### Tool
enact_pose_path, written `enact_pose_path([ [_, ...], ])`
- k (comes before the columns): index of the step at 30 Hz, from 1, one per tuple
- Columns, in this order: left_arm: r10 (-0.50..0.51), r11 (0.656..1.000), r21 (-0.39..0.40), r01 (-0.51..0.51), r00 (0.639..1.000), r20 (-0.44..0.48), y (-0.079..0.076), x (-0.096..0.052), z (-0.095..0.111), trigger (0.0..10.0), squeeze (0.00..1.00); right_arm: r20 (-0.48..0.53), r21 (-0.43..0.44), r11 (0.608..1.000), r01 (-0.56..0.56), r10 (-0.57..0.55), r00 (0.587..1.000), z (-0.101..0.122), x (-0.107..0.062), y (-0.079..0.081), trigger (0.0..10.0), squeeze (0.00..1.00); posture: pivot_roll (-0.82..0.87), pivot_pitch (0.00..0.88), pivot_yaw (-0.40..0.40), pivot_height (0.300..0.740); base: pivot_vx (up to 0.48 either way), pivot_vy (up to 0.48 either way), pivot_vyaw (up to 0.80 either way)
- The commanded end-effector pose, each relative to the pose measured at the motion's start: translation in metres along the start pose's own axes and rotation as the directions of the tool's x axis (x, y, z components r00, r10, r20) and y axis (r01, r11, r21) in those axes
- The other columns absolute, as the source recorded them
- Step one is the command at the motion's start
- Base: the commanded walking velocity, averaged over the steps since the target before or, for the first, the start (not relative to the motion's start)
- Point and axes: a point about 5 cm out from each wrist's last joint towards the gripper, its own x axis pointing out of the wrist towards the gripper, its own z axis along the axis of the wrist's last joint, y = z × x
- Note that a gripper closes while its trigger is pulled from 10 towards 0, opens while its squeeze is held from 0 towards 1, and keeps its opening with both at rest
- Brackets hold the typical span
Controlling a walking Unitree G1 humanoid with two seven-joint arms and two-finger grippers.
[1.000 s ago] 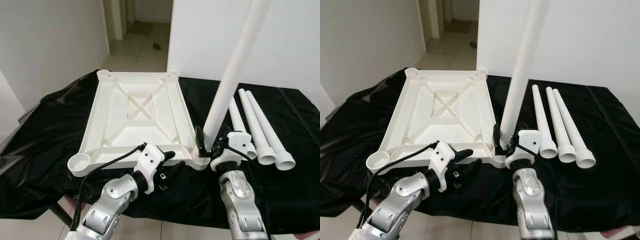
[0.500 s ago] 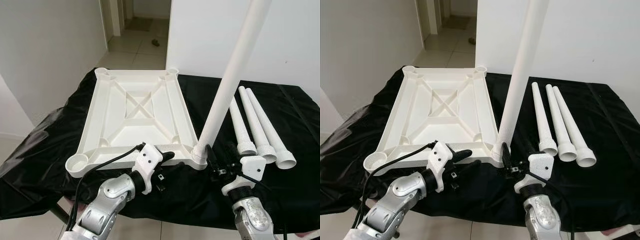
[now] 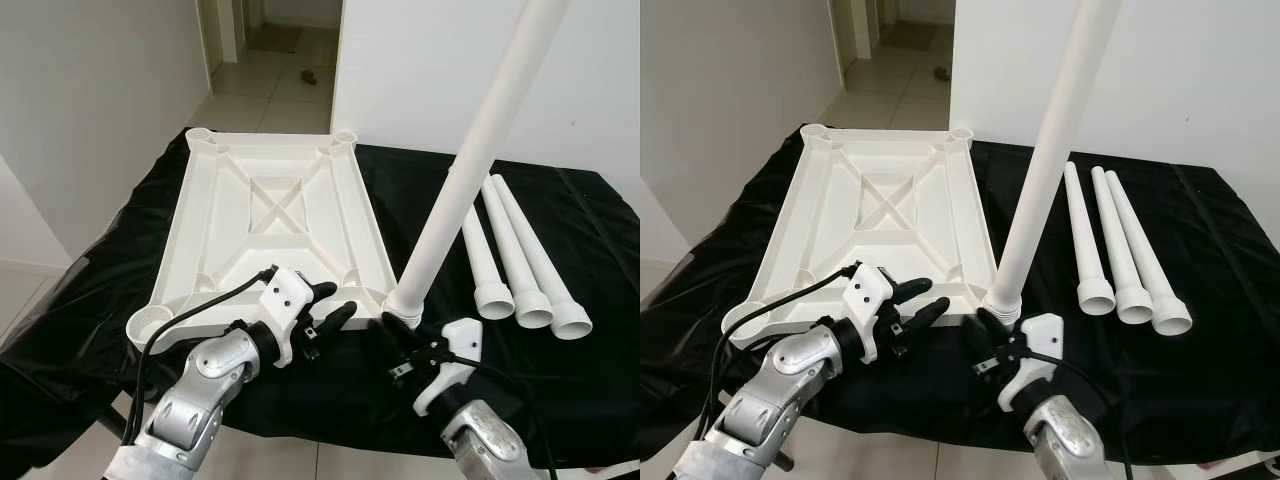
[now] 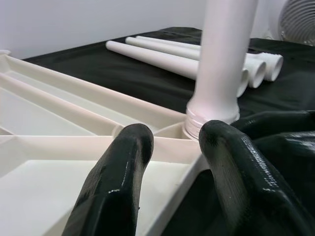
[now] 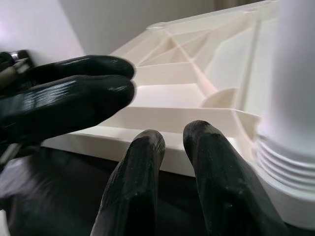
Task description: Building children table
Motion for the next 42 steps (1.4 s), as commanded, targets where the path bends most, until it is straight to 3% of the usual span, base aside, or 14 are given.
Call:
enact_pose_path([
  [1,-0.013,0.999,0.030,0.013,1.000,0.013,0.001,0.001,0.007,10.0,0.00,-0.021,0.033,0.999,-0.025,0.025,0.999,-0.004,0.002,-0.002,10.0,0.00,0.04,0.068,-0.033,0.740,0.000,0.000,0.00],
  [4,-0.023,0.999,0.046,0.022,1.000,0.017,0.002,0.003,0.011,10.0,0.00,-0.003,0.078,0.996,-0.037,0.038,0.999,0.000,0.013,-0.009,10.0,0.00,0.04,0.068,-0.033,0.740,0.000,0.000,0.00],
  [9,-0.026,0.998,0.055,0.025,1.000,0.014,0.004,0.004,0.013,10.0,0.00,0.024,0.079,0.997,-0.019,0.017,1.000,0.005,0.020,-0.018,10.0,0.00,0.04,0.068,-0.030,0.740,0.000,0.000,0.00],
  [11,-0.032,0.997,0.063,0.032,0.999,-0.004,0.004,0.003,0.011,10.0,0.00,0.060,0.085,0.994,0.063,-0.069,0.996,0.013,0.024,-0.036,10.0,0.00,0.04,0.064,-0.029,0.740,0.000,0.000,0.00],
  [21,-0.049,0.998,0.044,0.052,0.996,-0.071,0.004,0.001,0.001,10.0,0.00,0.091,0.157,0.971,0.178,-0.193,0.977,0.018,0.017,-0.057,10.0,0.00,0.03,0.068,-0.022,0.740,0.000,0.000,0.00],
  [24,-0.086,0.995,0.044,0.092,0.988,-0.128,0.000,0.000,-0.009,10.0,0.00,0.133,0.141,0.944,0.298,-0.316,0.939,0.027,0.010,-0.077,10.0,0.00,0.02,0.070,-0.014,0.740,0.000,0.000,0.00],
  [29,-0.108,0.993,0.028,0.114,0.982,-0.157,-0.002,-0.001,-0.014,10.0,0.00,0.156,0.152,0.925,0.348,-0.370,0.916,0.032,0.005,-0.085,10.0,0.00,0.01,0.070,-0.009,0.740,0.000,0.000,0.00],
  [31,-0.114,0.992,0.027,0.121,0.979,-0.167,-0.003,-0.001,-0.016,10.0,0.00,0.148,0.151,0.941,0.302,-0.324,0.935,0.031,0.006,-0.077,10.0,0.00,0.01,0.072,-0.003,0.740,0.000,0.000,0.00],
  [32,-0.118,0.992,0.031,0.125,0.977,-0.179,-0.004,-0.001,-0.019,10.0,0.00,0.129,0.151,0.962,0.227,-0.246,0.961,0.029,0.007,-0.064,10.0,0.00,0.00,0.071,0.001,0.740,0.000,0.000,0.00],
  [42,-0.068,0.995,0.063,0.082,0.976,-0.206,0.002,0.004,-0.022,10.0,0.00,0.115,0.132,0.982,0.136,-0.152,0.982,0.027,0.006,-0.043,10.0,0.00,0.00,0.069,0.014,0.740,0.000,0.000,0.00],
])
